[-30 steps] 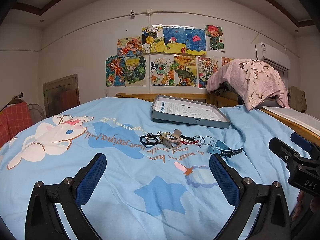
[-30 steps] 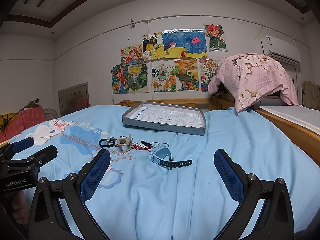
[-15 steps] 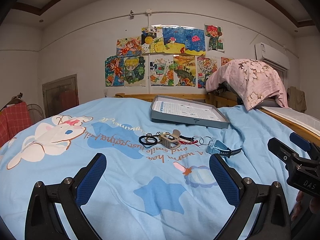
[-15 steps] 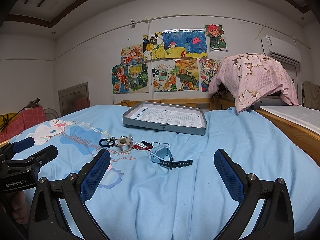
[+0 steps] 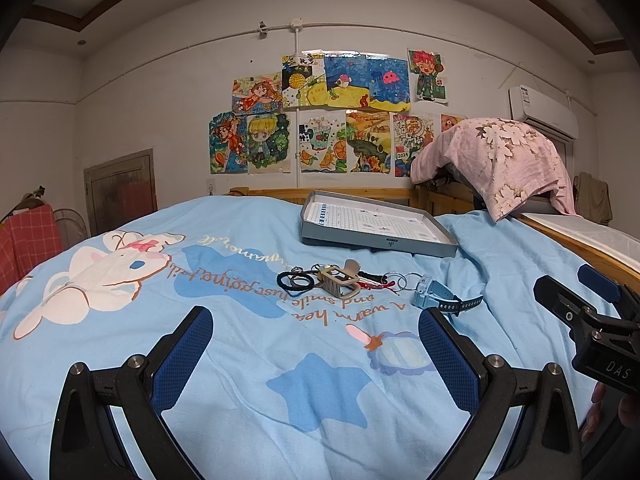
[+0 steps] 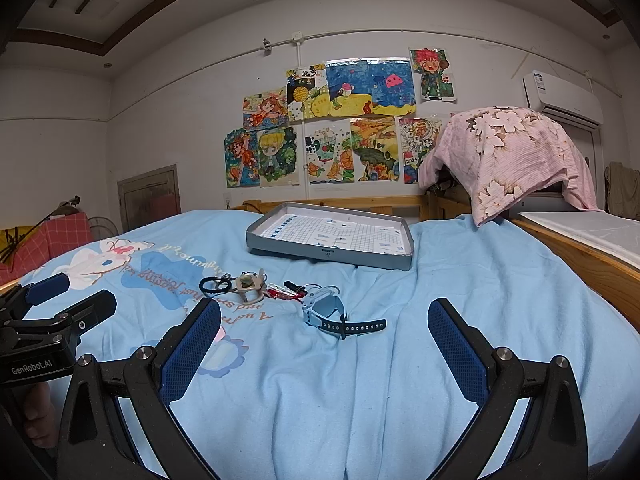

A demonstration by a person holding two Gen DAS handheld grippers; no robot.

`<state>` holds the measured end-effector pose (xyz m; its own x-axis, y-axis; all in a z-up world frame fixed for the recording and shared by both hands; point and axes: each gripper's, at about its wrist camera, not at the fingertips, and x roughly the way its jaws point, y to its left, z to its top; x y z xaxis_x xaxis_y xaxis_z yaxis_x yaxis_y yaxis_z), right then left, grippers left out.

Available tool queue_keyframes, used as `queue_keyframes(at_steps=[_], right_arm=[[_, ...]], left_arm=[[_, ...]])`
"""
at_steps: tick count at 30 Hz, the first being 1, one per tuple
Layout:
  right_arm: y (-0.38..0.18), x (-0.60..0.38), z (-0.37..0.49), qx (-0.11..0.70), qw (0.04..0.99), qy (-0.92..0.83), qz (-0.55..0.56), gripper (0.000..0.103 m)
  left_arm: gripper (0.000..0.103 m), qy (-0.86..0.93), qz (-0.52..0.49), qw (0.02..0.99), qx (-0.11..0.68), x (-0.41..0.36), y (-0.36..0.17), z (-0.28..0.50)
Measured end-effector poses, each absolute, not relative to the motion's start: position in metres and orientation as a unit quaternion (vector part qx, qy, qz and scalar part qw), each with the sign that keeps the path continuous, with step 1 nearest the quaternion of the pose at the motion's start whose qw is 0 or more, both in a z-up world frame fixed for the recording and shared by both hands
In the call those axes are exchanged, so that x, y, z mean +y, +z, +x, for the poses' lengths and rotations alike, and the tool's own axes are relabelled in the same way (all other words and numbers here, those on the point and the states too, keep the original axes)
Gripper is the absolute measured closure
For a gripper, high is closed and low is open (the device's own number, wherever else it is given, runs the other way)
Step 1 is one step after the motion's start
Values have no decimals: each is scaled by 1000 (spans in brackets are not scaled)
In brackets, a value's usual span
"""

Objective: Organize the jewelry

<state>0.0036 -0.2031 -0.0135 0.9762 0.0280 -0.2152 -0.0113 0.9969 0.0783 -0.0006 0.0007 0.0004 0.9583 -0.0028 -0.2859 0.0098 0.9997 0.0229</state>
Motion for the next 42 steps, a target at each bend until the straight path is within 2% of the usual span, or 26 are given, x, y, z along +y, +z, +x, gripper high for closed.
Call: queue_keyframes(at_steps=[35, 42], right_arm=[[-14, -205, 3, 107, 994, 6, 39, 1], [-3, -212, 0, 92, 994, -10, 58, 1]], left_arm=[[0, -2, 12, 990, 144, 1, 0, -1], [0, 13, 2, 990, 137, -7, 23, -5]])
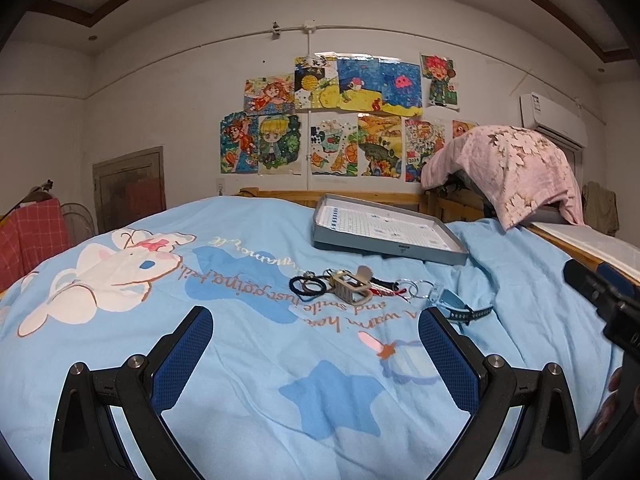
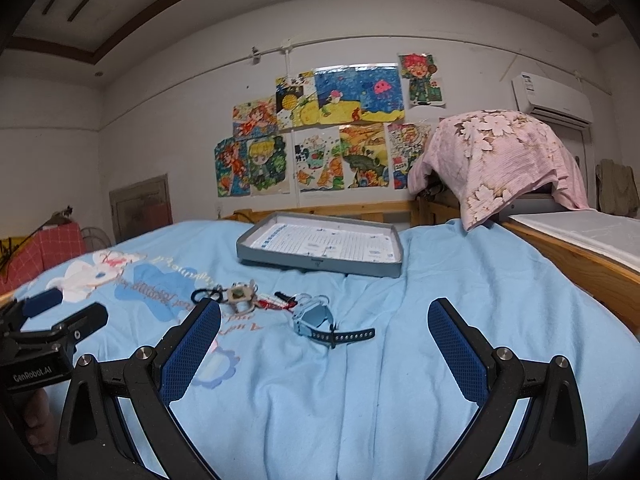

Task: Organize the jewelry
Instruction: 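Grasp the beige claw clip with the left tool while the right tool grasps the blue smartwatch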

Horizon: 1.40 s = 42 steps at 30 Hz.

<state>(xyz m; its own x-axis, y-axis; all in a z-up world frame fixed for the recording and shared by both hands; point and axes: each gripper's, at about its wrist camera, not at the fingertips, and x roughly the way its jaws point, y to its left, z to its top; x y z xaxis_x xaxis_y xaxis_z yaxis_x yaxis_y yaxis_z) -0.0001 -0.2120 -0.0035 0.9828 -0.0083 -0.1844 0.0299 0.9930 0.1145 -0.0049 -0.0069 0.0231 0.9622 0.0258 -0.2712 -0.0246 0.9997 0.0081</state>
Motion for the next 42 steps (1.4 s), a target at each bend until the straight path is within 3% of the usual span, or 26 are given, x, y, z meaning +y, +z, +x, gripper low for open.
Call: queue_keyframes(at_steps=[16, 31, 40, 42], right_arm=[[42, -243, 79, 77, 997, 14, 18, 1], [18, -250, 188, 112, 992, 27, 53, 1], [-27, -248, 222, 205, 974, 56, 79, 1], [-39, -247, 231, 247, 964, 61, 81, 1]], left_arm=[[0, -3, 16, 988, 155, 0, 29, 90], [0, -6, 1, 984, 179, -12, 14, 192], [0, -54, -18, 968, 243, -12, -16, 224], [6, -74, -28, 965, 251, -10, -23, 224]])
